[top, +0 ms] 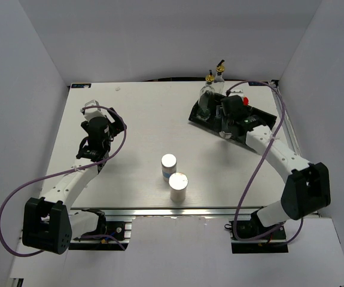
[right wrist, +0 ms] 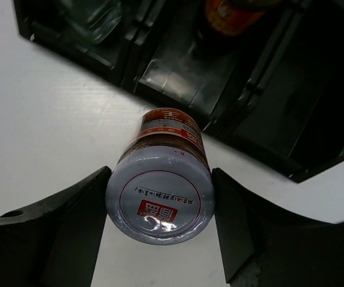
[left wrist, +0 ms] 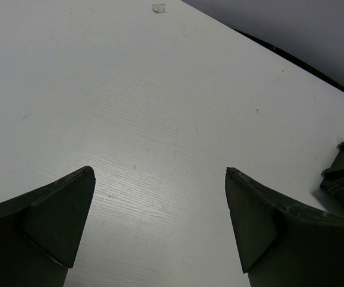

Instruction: Organize the condiment bottles

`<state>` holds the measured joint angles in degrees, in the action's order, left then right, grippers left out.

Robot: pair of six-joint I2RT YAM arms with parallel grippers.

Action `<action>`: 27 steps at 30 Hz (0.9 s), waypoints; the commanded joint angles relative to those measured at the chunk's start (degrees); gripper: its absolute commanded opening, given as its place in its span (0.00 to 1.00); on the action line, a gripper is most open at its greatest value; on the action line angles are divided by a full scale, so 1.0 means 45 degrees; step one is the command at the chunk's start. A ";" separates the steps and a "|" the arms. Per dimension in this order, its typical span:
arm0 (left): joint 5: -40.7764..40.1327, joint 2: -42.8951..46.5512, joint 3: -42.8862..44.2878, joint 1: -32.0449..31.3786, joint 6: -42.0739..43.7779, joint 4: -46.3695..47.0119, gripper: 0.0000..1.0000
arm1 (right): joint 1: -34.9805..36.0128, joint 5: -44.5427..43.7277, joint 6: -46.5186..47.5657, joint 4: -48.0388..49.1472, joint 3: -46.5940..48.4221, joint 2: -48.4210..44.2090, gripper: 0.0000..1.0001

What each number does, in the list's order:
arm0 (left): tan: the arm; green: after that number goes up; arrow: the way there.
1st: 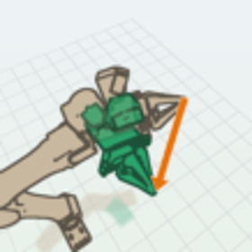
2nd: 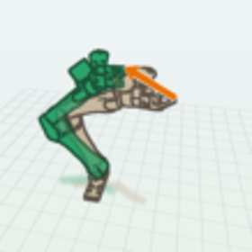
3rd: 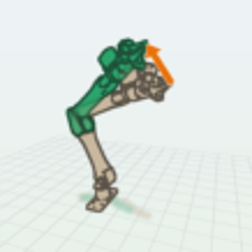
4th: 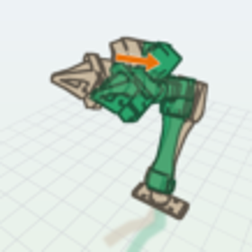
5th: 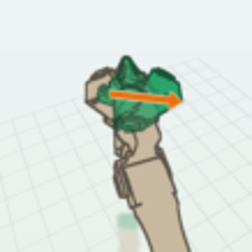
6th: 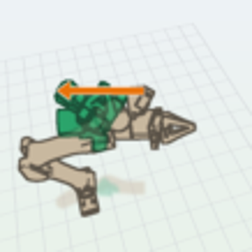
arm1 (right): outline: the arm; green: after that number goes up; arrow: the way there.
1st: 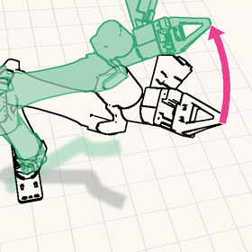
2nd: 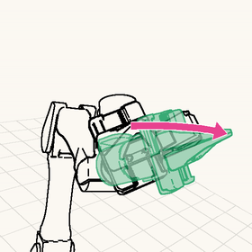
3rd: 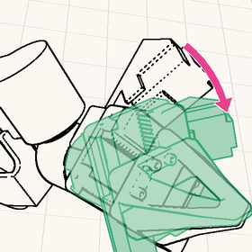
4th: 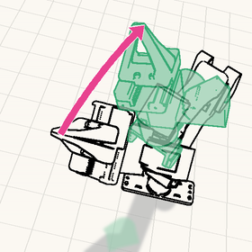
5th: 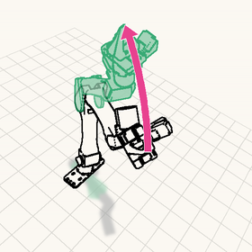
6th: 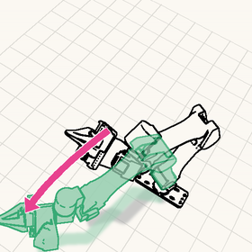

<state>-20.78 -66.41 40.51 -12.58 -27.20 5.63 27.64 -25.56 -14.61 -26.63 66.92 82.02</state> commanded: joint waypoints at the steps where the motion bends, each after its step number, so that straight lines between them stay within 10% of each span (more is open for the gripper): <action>1: -0.0110 0.0169 -0.0077 0.0041 0.0126 0.0194 0.98 | -0.0827 0.0055 0.0921 0.2088 0.1163 0.0483 0.18; 16: -0.0246 0.0168 -0.0038 0.0022 0.0224 0.0155 0.98 | -0.2938 0.1792 0.1569 0.2659 0.4250 0.4272 0.17; 27: -0.0208 0.0071 0.0001 0.0041 0.0244 0.0117 0.98 | -0.3134 0.2126 0.0943 0.2150 0.4211 0.5386 0.58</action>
<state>-21.21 -66.43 40.51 -12.58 -26.55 5.63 13.82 -16.03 -9.08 -19.66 82.72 106.50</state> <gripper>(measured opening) 0.983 0.691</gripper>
